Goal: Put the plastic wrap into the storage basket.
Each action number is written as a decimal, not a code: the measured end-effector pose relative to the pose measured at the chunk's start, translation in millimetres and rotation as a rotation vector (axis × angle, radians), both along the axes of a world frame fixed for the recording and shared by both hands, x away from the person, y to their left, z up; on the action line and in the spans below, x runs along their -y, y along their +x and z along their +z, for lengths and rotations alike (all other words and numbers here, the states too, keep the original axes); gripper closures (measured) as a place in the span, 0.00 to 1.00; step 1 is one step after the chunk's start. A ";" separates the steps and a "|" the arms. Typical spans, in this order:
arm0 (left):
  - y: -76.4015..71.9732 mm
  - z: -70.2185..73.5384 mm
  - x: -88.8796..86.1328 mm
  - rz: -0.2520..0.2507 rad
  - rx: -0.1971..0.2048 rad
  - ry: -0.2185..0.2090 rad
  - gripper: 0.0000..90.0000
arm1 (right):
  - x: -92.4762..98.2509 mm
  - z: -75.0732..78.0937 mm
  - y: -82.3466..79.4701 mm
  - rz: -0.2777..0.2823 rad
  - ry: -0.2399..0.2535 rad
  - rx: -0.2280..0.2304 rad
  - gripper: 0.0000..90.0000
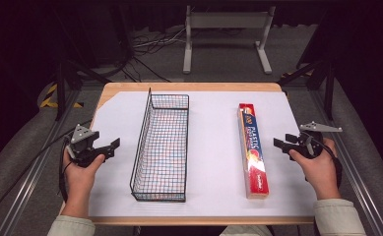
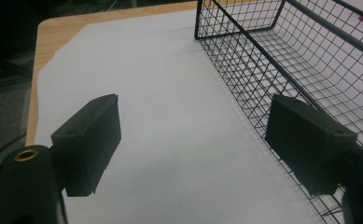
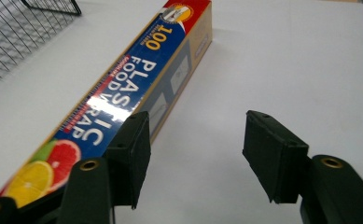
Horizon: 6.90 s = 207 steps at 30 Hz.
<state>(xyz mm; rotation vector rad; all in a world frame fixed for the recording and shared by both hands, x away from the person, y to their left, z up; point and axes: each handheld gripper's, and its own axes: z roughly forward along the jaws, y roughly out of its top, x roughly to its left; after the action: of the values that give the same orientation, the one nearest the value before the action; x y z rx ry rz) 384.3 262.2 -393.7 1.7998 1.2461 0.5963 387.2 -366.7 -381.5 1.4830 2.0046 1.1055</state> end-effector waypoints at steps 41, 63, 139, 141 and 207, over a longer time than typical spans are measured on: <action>-23.0 0.6 -18.3 0.039 -0.024 0.021 0.19 | -80.5 50.3 33.9 -0.032 0.019 -0.294 0.34; -20.0 -3.8 -21.0 0.054 -0.034 0.030 0.18 | -110.4 21.2 68.4 -0.180 -0.122 -0.431 0.26; -7.7 -10.1 -20.9 0.062 -0.063 0.014 0.18 | -198.0 53.5 86.5 -0.354 -0.139 -0.645 0.45; -7.9 -9.9 -21.4 0.064 -0.062 0.013 0.18 | -202.5 56.3 86.6 -0.354 -0.136 -0.642 0.46; -6.9 -9.8 -24.3 0.077 -0.051 -0.003 0.17 | -357.3 77.9 71.5 -0.145 -0.035 -0.554 0.45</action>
<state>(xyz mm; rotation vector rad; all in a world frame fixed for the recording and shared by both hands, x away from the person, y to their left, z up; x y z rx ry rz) 377.4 286.4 -403.5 1.7806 1.3553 0.5945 458.8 -9.4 -303.6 2.0451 2.1920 0.6381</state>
